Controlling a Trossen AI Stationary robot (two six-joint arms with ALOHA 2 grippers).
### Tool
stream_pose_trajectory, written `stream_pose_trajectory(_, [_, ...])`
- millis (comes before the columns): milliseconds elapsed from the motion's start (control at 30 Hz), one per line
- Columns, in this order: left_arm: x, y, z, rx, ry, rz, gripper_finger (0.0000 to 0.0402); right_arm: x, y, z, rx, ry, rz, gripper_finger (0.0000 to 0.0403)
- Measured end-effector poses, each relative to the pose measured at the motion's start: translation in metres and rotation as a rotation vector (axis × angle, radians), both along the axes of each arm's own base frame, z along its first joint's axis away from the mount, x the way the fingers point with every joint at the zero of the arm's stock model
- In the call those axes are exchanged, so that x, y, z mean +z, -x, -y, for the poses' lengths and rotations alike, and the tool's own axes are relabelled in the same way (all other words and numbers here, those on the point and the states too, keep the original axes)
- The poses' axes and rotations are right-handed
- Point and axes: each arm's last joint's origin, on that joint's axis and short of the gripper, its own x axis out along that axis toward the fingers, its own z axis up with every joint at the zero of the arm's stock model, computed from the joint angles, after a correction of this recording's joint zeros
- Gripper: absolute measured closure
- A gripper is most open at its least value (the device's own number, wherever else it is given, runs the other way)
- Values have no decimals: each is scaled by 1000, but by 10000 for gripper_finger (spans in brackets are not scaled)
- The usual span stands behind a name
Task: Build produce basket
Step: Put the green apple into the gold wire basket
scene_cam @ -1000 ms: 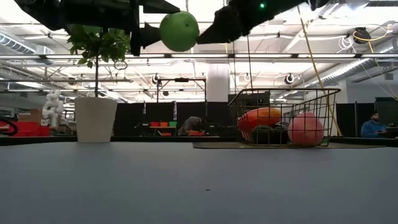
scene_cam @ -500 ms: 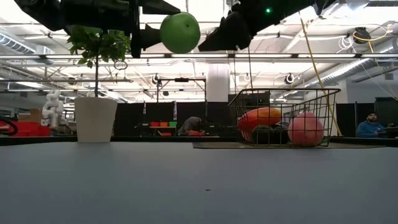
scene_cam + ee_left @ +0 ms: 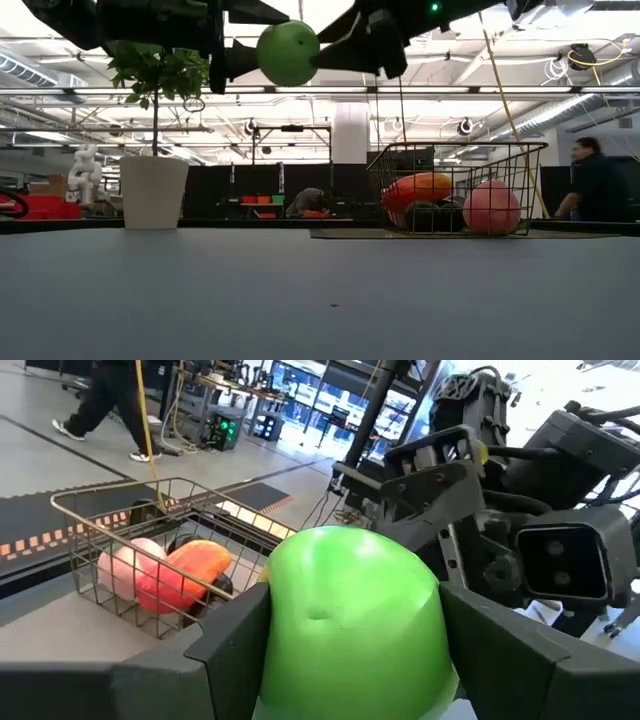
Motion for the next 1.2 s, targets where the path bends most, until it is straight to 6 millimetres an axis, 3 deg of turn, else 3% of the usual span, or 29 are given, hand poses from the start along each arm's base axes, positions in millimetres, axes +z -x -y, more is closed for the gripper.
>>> stream_pose_trajectory(267, [0, 0, -1, 18, 18, 3, 127, -9, -10, 0, -58, 131, 12, 48])
stream_pose_trajectory(633, [0, 0, 3, -16, 34, 9, 136, 2, -12, -11, 19, 193, 117, 47])
stream_pose_trajectory(1200, [9, 1, 25, -76, -24, 83, 132, 8, -15, 8, 21, -198, 312, 47])
